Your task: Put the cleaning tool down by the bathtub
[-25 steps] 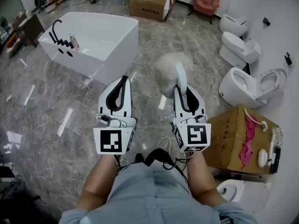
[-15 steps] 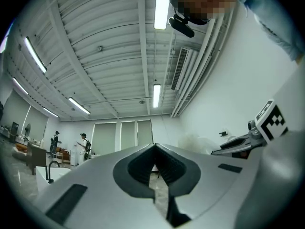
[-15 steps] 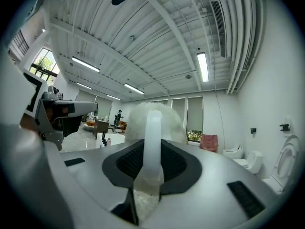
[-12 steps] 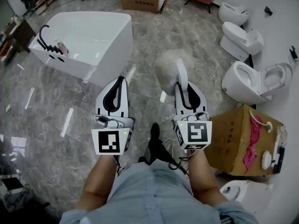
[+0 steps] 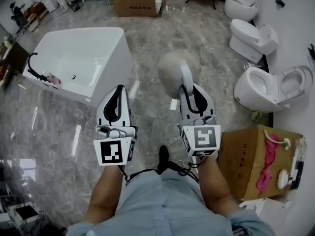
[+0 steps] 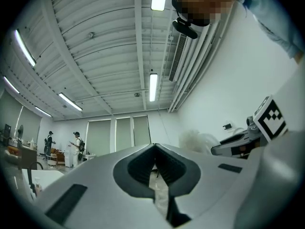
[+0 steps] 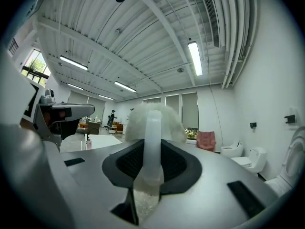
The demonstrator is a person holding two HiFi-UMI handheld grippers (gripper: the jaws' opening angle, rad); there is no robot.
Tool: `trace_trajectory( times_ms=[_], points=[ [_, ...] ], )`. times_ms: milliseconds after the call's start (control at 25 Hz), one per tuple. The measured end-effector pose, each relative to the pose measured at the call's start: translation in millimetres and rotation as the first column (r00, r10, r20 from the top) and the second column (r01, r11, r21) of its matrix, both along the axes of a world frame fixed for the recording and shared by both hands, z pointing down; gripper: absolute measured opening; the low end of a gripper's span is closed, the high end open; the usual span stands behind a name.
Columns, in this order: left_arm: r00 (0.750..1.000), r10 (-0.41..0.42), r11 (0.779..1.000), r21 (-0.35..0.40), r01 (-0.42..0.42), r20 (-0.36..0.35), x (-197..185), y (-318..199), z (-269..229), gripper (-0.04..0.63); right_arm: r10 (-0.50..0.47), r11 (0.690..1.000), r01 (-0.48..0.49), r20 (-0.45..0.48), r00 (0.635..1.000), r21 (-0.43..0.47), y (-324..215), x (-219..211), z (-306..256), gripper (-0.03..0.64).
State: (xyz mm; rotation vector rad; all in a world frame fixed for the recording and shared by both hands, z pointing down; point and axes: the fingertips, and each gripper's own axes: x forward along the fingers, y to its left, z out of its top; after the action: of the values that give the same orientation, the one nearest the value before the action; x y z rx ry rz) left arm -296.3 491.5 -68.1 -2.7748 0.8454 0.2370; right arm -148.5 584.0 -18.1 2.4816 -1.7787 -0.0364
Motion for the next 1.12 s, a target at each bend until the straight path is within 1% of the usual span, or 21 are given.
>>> trace_trajectory(
  times_ms=[160, 440, 760, 960, 1120],
  points=[
    [1.0, -0.004, 1.0, 0.017, 0.004, -0.018, 39.3, -25.2, -8.1, 0.015, -0.002, 1.0, 0.002, -0.01, 1.0, 0.006, -22.8, 38.2, -4.3, 0.097],
    [1.0, -0.006, 1.0, 0.012, 0.006, -0.021, 82.0, -67.6, -6.9, 0.015, 0.001, 1.0, -0.001, -0.014, 1.0, 0.0, -58.7, 79.2, -1.6, 0.097],
    [1.0, 0.003, 1.0, -0.009, -0.004, -0.022, 143.3, -119.4, 15.2, 0.015, 0.009, 1.0, -0.01, -0.013, 1.0, -0.029, -104.9, 137.2, 19.7, 0.097],
    [1.0, 0.004, 0.999, -0.039, -0.005, -0.01, 194.3, -171.9, 38.4, 0.015, 0.014, 0.998, -0.013, 0.005, 1.0, -0.058, -151.6, 187.0, 44.2, 0.097],
    [1.0, -0.009, 0.999, -0.045, 0.009, 0.008, 246.9, -227.1, 50.0, 0.017, 0.002, 0.996, 0.0, 0.026, 1.0, -0.091, -198.6, 239.8, 57.1, 0.097]
  ],
)
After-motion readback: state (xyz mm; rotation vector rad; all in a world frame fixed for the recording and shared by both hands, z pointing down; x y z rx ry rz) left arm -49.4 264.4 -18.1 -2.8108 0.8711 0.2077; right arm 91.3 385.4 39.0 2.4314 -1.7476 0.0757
